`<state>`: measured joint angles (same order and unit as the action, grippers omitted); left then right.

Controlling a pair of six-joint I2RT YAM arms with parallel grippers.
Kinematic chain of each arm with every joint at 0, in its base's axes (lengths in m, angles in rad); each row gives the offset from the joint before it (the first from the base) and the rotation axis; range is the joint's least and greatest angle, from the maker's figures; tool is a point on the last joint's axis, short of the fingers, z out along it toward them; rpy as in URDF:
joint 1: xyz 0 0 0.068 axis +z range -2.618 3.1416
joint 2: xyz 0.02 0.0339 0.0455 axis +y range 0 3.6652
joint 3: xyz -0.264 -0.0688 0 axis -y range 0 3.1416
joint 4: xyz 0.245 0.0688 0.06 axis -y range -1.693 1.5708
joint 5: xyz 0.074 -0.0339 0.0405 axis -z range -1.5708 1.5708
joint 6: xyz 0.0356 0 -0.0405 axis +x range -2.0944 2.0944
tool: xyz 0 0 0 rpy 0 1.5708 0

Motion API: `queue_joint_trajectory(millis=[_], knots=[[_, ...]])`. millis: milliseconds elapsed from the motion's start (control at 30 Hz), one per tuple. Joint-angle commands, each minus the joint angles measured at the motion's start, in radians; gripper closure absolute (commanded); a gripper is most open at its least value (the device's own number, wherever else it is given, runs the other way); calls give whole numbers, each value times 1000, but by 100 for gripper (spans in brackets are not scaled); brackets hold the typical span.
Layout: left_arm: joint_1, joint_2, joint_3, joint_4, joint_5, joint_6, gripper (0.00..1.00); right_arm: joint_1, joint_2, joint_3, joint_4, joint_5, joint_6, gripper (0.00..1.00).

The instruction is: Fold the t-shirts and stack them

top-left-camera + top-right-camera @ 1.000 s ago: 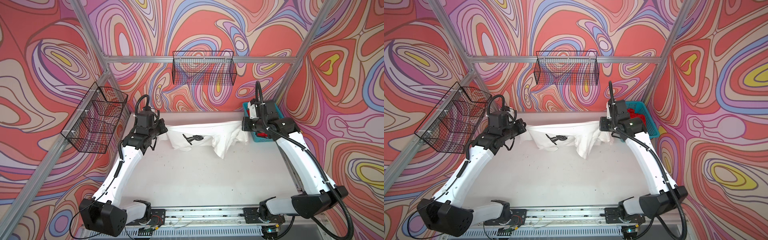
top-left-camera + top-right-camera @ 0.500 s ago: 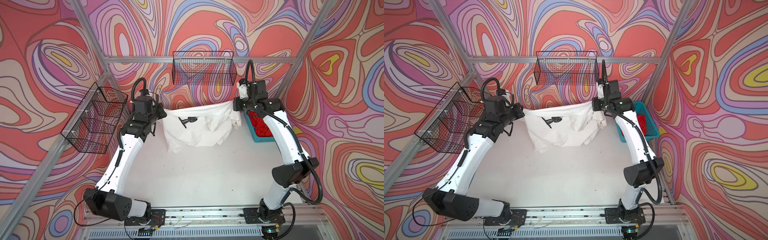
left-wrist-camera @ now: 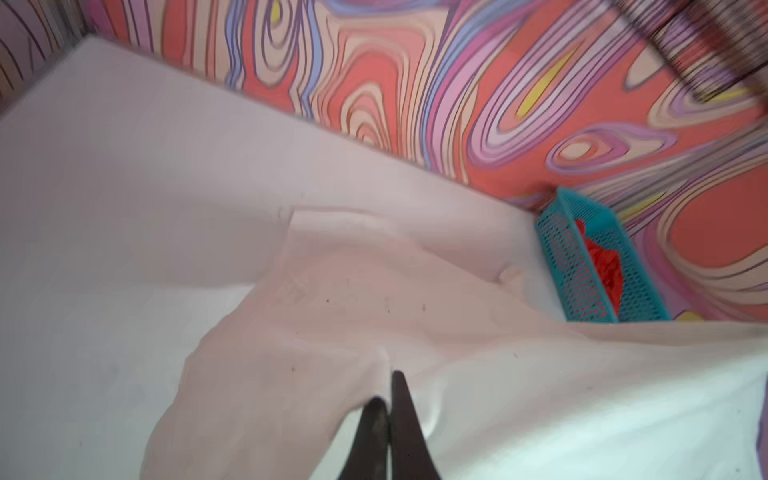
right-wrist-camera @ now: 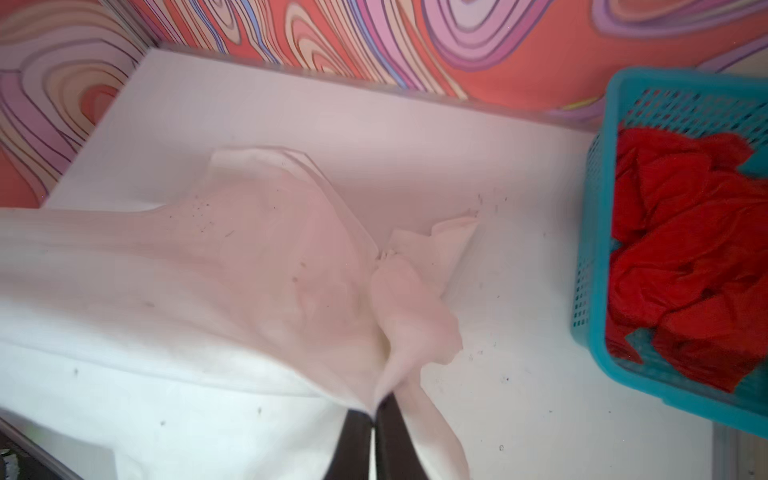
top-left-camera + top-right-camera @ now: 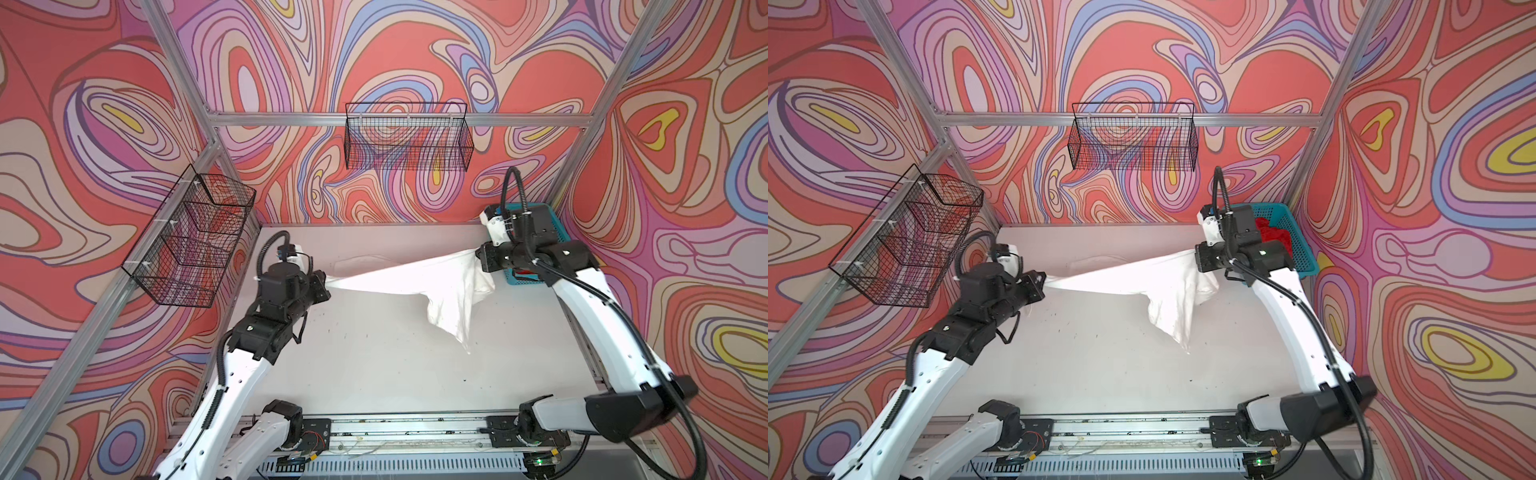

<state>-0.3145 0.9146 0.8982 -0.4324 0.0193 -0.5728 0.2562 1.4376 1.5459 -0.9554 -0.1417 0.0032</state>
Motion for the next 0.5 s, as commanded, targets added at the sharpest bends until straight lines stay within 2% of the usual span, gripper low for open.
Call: queue_joint_trajectory(millis=[0,33,67,100,167,333,467], knots=[[-69,15,-98,56,-66,-57,100,-6,128,-90,42,50,47,63],[-79,24,-125,57,-71,-72,100,-6,134,-115,61,52,86,51],[-81,27,-145,54,-76,-86,100,-5,121,-145,84,43,125,44],[-84,25,-166,51,-86,-101,100,-6,93,-188,114,38,177,37],[-84,9,-201,50,-97,-114,100,-6,30,-274,150,56,283,30],[-85,-2,-224,35,-89,-123,100,-6,-137,-529,106,35,513,30],[-88,7,-227,29,-73,-123,100,-2,-306,-756,82,-29,702,35]])
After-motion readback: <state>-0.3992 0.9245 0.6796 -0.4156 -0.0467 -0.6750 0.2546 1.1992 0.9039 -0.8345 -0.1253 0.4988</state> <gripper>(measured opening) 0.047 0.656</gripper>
